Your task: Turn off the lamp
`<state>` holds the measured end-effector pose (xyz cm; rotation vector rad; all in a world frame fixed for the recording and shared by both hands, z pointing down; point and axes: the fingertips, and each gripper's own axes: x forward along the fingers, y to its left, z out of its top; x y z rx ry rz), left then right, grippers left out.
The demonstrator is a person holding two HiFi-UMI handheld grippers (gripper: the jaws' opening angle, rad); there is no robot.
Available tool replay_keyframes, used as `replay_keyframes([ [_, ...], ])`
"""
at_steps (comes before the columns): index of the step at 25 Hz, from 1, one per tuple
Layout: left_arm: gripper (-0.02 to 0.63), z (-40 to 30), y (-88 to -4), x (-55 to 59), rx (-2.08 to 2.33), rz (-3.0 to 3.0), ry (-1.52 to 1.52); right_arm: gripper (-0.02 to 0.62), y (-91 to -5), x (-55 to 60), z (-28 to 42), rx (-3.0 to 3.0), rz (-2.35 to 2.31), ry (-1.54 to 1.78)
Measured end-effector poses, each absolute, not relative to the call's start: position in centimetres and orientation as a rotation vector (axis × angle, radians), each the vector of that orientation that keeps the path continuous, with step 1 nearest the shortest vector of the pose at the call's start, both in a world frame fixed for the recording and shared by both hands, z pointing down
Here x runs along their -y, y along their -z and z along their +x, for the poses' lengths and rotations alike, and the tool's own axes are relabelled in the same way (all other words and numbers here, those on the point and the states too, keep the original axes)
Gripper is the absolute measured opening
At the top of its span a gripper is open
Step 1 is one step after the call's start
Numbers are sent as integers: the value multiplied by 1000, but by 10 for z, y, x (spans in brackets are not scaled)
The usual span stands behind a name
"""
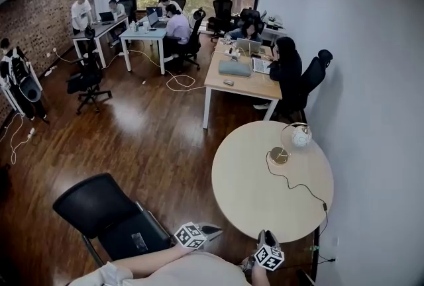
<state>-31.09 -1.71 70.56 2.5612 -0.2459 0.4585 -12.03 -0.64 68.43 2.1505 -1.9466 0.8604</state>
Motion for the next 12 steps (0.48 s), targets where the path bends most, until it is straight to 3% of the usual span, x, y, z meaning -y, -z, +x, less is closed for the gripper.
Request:
replay_keyframes([
  [10,-23,-311,-703,16,216,2569,-464,82,-682,-15,-100,1865,2208,-822],
  [12,-23,-306,-703,15,195,2572,-471,11,-678,-16,-103,1867,2161,-740],
])
